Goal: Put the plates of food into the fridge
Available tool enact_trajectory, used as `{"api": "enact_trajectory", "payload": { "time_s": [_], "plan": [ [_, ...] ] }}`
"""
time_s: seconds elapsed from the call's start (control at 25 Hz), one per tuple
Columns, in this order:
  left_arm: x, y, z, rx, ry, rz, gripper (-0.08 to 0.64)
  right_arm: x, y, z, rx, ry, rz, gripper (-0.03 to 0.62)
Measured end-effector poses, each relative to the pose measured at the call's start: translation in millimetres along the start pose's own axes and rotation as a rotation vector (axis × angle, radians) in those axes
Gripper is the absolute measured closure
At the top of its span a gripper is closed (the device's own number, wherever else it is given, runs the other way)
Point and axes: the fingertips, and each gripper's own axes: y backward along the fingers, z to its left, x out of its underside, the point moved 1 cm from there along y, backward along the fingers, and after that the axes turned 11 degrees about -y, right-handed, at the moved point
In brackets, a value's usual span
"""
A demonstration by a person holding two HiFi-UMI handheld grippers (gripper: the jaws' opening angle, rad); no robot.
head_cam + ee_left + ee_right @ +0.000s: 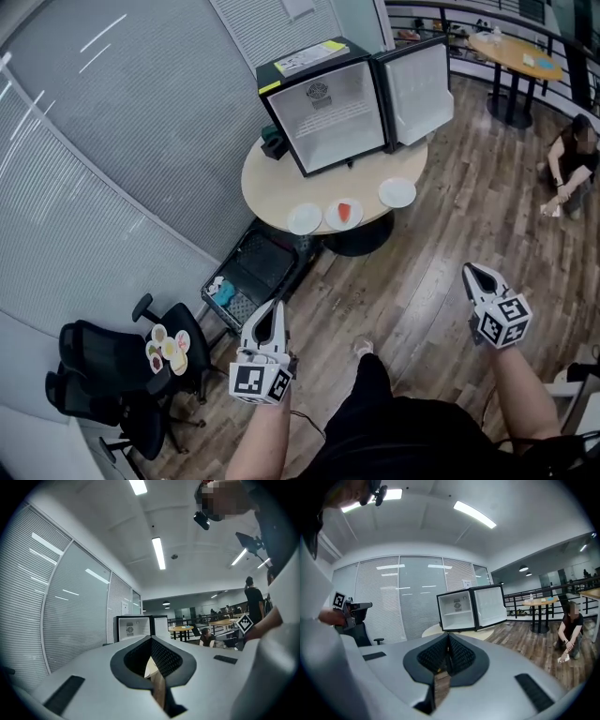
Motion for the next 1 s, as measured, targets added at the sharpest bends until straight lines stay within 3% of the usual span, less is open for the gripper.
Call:
{"api": "enact_trajectory", "payload": {
  "time_s": [1.0],
  "plan": [
    [34.1, -259.8, 179.0, 0.147, 0.007, -0.049, 0.558, -47.3, -259.6, -30.7, 0.166, -0.092, 0.011, 0.587]
  ]
}}
